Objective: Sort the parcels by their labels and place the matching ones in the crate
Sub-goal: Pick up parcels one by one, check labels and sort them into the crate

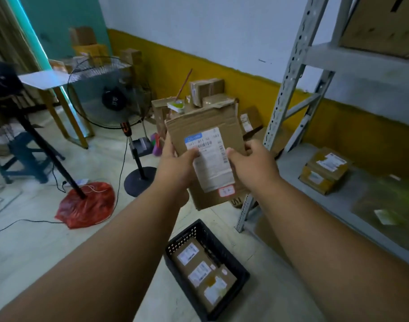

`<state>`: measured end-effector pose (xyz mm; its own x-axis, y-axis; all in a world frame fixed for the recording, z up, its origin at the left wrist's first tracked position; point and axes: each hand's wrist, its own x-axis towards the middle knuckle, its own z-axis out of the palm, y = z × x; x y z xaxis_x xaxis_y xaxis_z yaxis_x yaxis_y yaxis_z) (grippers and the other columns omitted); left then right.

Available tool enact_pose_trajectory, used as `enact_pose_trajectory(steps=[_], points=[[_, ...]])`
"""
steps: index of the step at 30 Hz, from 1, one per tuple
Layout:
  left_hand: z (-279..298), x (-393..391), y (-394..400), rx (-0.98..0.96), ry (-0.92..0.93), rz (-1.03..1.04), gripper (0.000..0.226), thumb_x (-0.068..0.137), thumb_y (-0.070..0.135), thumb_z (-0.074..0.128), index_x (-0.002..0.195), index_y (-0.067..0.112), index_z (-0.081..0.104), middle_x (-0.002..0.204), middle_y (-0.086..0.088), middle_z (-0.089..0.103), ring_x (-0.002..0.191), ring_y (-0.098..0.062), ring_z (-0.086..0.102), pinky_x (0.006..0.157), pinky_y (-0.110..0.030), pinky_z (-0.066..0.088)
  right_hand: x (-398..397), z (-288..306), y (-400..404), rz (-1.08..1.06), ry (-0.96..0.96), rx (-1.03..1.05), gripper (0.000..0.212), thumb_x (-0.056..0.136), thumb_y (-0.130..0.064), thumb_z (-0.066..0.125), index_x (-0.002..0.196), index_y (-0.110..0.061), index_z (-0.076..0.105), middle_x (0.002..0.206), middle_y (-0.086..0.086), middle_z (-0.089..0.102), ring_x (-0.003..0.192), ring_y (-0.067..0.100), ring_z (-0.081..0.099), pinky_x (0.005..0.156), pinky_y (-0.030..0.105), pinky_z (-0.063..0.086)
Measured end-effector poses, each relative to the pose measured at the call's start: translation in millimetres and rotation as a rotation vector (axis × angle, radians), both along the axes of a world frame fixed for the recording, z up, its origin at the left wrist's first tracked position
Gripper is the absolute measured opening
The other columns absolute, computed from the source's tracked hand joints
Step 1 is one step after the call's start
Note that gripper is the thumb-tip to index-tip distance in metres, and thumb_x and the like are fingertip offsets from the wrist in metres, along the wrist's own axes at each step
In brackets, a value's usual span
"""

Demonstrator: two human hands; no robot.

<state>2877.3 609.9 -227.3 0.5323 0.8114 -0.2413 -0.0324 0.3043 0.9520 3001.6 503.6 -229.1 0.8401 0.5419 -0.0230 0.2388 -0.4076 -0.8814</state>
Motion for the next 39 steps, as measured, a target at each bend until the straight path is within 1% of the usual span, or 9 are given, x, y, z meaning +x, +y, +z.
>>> enact_pose_trajectory(steps=[5,9,13,19,22,25,31,35,39], points=[[-30,27,41,0.096,0.027,-0.075,0.071,0.092,0.004,0.062,0.145,0.045,0.037,0.112,0.011,0.072,0.103,-0.014,0.069,0.087,-0.049,0.058,10,-22,42,-0.083,-0.016,-0.011,0.050,0.092,-0.040,0.064,0.135,-0.023,0.045,0.127,0.001,0.061,0.110,0.025,0.063,0.085,0.042,0.059],[-63,53,72,0.114,0.133,-0.174,0.076,0.087,0.002,0.068,0.145,0.038,0.036,0.118,0.004,0.068,0.107,-0.020,0.067,0.091,-0.050,0.057,16,-51,63,-0.228,-0.033,-0.111,0.045,0.093,-0.033,0.065,0.131,-0.021,0.044,0.126,0.004,0.061,0.110,0.027,0.063,0.083,0.035,0.055],[-75,87,113,0.163,0.191,-0.372,0.053,0.089,0.008,0.068,0.125,0.043,0.049,0.117,0.003,0.067,0.103,-0.020,0.066,0.089,-0.047,0.057,19,-65,76,-0.472,-0.037,-0.184,0.031,0.094,-0.038,0.062,0.120,-0.024,0.051,0.114,-0.003,0.065,0.098,0.022,0.064,0.070,0.032,0.052],[-85,114,146,0.138,0.160,-0.674,0.060,0.094,0.001,0.055,0.141,0.038,0.049,0.119,0.010,0.069,0.104,-0.010,0.066,0.071,-0.027,0.055,16,-74,95,-0.774,0.019,-0.056,0.013,0.096,-0.027,0.062,0.107,-0.025,0.056,0.094,-0.010,0.057,0.077,0.008,0.056,0.056,0.020,0.038],[-116,122,151,0.158,0.207,-0.782,0.065,0.092,-0.002,0.054,0.139,0.041,0.050,0.115,0.014,0.071,0.104,-0.009,0.067,0.075,-0.030,0.058,12,-101,98,-0.841,0.036,-0.074,0.009,0.096,-0.025,0.062,0.102,-0.021,0.057,0.094,-0.009,0.061,0.076,0.005,0.056,0.055,0.021,0.038],[-171,133,160,0.212,0.277,-0.800,0.061,0.090,0.005,0.061,0.136,0.045,0.052,0.111,0.017,0.067,0.105,-0.014,0.065,0.090,-0.045,0.057,11,-156,99,-0.850,0.061,-0.163,0.008,0.097,-0.030,0.062,0.100,-0.023,0.059,0.091,-0.011,0.062,0.075,0.002,0.057,0.054,0.018,0.036],[-330,130,160,0.242,0.405,-0.840,0.052,0.095,0.012,0.061,0.133,0.048,0.053,0.107,0.019,0.063,0.085,-0.003,0.066,0.056,-0.022,0.058,7,-327,96,-0.853,0.206,-0.250,0.006,0.095,-0.030,0.063,0.097,-0.028,0.058,0.088,-0.014,0.061,0.084,0.010,0.060,0.063,0.023,0.041],[-445,109,157,0.167,0.541,-0.798,0.045,0.092,0.006,0.060,0.118,0.042,0.058,0.098,0.015,0.072,0.078,-0.010,0.073,0.061,-0.041,0.063,-10,-439,99,-0.876,0.275,-0.280,0.007,0.095,-0.028,0.063,0.099,-0.028,0.059,0.091,-0.012,0.063,0.084,0.010,0.061,0.067,0.025,0.043],[-549,92,154,0.078,0.618,-0.799,0.035,0.092,0.005,0.063,0.111,0.034,0.064,0.096,0.011,0.073,0.076,-0.010,0.074,0.063,-0.030,0.061,-31,-543,94,-0.899,0.358,-0.273,0.011,0.094,-0.030,0.065,0.098,-0.031,0.055,0.086,-0.015,0.060,0.077,0.001,0.059,0.060,0.018,0.042]])
